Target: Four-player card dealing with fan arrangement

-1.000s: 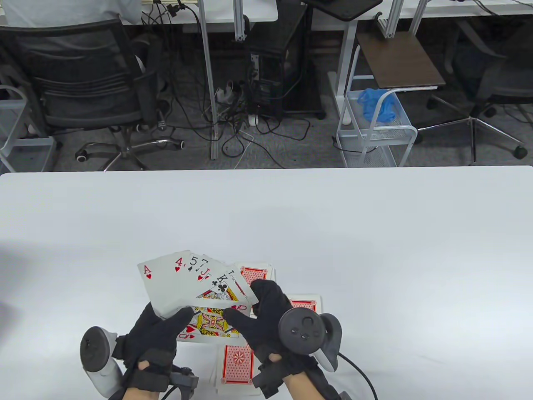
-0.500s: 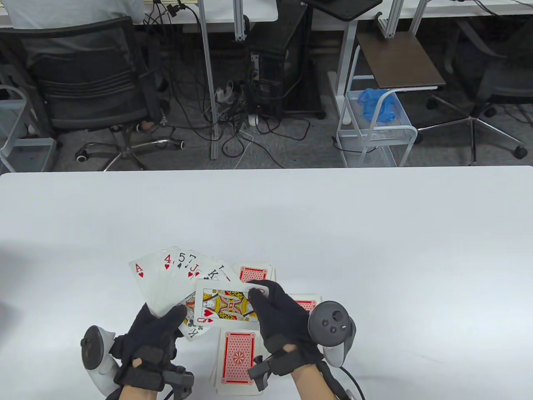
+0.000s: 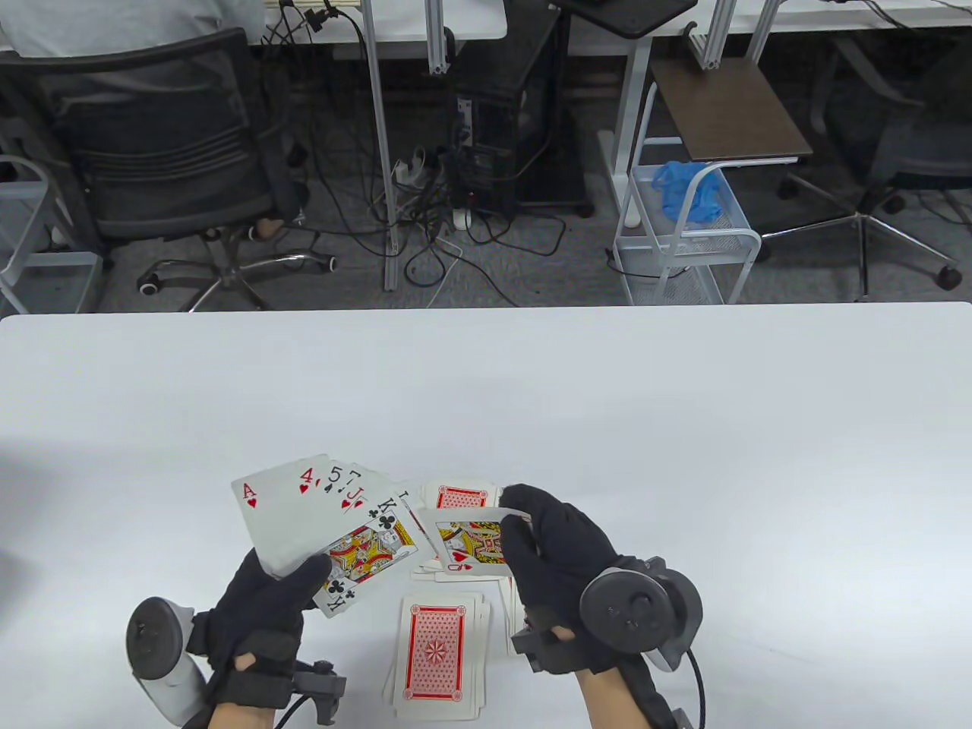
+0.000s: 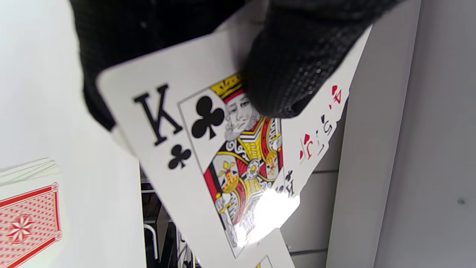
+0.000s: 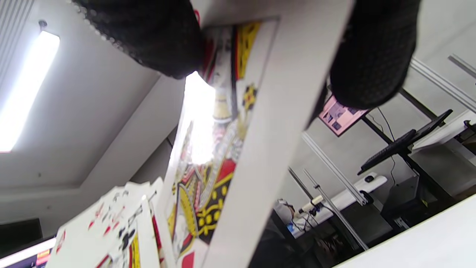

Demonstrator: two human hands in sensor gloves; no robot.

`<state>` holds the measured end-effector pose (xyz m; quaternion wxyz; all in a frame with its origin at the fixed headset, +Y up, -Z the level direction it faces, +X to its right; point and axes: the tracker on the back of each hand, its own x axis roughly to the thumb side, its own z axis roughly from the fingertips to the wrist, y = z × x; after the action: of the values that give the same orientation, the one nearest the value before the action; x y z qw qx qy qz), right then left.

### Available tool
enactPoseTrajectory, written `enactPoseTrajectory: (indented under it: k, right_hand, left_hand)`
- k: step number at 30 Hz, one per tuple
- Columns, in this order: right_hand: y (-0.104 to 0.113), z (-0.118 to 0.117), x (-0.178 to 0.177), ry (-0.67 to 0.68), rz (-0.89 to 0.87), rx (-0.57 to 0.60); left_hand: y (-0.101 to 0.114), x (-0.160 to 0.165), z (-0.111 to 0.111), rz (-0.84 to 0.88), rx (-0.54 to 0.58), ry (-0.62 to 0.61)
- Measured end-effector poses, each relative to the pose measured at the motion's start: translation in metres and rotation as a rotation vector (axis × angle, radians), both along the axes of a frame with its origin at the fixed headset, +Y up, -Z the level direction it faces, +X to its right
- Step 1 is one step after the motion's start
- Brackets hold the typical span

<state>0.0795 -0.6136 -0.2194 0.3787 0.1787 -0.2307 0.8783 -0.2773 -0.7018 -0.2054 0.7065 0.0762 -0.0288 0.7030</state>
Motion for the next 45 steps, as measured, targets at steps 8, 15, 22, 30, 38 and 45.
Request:
enactPoseTrajectory:
  k: [8, 15, 22, 30, 38, 45]
  right_hand:
    - [-0.01, -0.005, -0.004, 0.003, -0.023, -0.085]
    - [-0.018, -0.007, -0.017, 0.093, -0.073, -0.184]
    - [-0.041, -0.004, -0.06, 0.422, -0.22, -0.397]
    - [-0.037, -0.001, -0.051, 0.114, 0.097, -0.33]
    - [-0.044, -0.003, -0.057, 0.22, -0.074, -0.371]
    - [-0.041, -0.003, -0.063, 0.302, 0.013, -0.389]
  left_hand:
    - [0.004, 0.011, -0.002, -0.023, 0.009, -0.08]
    - [0.005, 0.019, -0.004, -0.033, 0.013, -0.154]
    - [0.004, 0.028, -0.003, -0.029, 0.023, -0.192]
    - [0.003, 0.02, -0.002, 0.03, 0.013, -0.099]
    - [0.0, 0.017, -0.001, 0.068, -0.003, -0.087]
    - [-0.002, 0.019, -0.003, 0.083, -0.016, -0.11]
